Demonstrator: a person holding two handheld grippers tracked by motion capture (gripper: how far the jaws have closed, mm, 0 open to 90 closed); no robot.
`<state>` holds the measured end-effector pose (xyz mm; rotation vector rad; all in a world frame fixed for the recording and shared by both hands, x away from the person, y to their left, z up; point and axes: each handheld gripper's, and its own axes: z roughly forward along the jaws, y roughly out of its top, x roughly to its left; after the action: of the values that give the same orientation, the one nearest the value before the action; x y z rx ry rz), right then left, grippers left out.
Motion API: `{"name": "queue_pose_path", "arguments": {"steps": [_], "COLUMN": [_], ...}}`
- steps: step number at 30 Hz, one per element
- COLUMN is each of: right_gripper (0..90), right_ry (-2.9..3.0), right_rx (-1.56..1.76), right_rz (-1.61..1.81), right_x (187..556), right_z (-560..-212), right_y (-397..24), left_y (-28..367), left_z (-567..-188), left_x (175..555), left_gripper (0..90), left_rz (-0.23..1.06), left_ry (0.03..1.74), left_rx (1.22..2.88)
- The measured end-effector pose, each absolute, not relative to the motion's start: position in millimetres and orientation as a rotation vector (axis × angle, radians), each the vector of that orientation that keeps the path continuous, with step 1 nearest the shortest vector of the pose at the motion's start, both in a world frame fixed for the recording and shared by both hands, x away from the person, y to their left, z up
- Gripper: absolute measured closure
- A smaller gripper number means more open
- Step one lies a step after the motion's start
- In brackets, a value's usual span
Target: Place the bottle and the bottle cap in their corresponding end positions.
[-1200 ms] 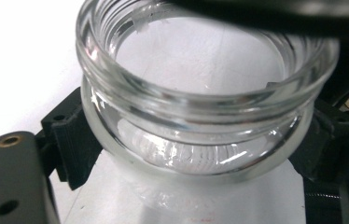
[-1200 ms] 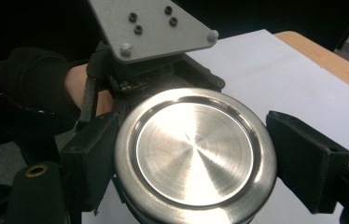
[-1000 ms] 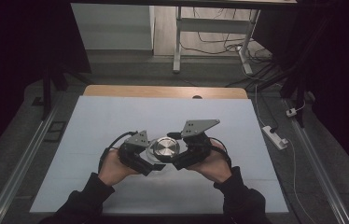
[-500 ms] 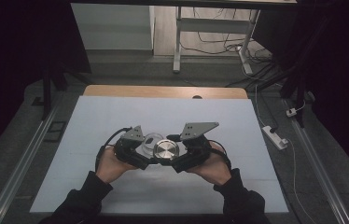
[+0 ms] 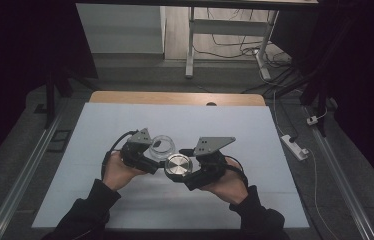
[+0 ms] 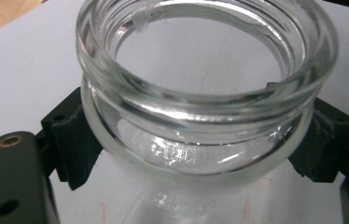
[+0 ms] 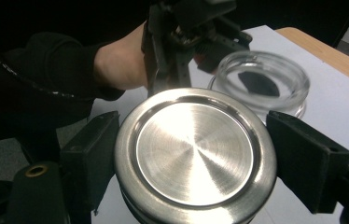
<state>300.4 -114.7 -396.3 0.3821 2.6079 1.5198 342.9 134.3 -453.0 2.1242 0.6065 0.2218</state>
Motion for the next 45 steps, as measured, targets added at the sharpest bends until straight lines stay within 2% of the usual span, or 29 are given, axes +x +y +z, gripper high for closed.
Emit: {"name": "queue_pose_path", "arguments": {"steps": [29, 45], "right_gripper": [19.7, 19.7], "right_ry": [2.600, 2.626], "right_rx": [0.423, 0.430], "right_rz": [1.479, 1.422], "right_x": [286.5, 287.6], "right_z": [-434.9, -463.3], "right_y": [-123.1, -113.3], "left_y": [115.6, 104.0], "left_z": [-446.8, -455.2], "left_x": [380.8, 404.4], "left_gripper": [15.9, 15.9], "left_rz": [0.276, 0.303], "left_ry": [0.613, 0.608], "left_rx": [2.096, 2.082]}}
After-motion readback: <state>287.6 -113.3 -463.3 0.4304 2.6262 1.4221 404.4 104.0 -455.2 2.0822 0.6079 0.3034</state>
